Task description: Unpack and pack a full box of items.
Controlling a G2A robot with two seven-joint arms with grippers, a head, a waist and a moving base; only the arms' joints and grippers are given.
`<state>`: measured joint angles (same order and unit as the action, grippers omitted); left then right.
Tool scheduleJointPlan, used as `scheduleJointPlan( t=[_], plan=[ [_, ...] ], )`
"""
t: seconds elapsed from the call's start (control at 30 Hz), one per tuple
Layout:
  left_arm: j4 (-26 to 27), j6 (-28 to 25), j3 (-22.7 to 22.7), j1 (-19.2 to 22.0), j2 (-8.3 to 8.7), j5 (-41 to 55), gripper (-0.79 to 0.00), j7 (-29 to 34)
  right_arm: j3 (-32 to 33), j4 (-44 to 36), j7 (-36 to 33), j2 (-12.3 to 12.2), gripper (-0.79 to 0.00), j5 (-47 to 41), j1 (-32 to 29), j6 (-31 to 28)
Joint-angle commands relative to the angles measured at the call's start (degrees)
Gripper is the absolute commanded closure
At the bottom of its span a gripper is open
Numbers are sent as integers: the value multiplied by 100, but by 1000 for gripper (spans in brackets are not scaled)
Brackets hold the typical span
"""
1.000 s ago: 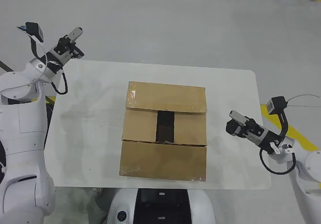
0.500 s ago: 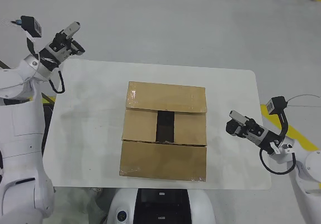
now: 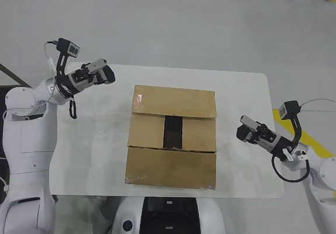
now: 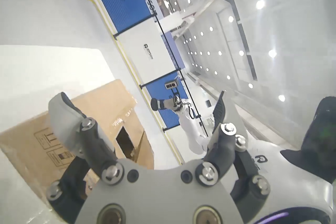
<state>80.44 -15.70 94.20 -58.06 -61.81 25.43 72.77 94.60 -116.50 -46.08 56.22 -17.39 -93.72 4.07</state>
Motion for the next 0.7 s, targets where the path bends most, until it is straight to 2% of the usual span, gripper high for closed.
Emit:
scheduleJointPlan(
  t=[0.0,0.67],
  plan=[
    [-1,26,-56,-46,13,160,-785,255,0,0,0,0,-785,0,0,0],
    [1,17,-75,-105,23,269,-785,301,0,0,0,0,-785,0,0,0]
  ],
)
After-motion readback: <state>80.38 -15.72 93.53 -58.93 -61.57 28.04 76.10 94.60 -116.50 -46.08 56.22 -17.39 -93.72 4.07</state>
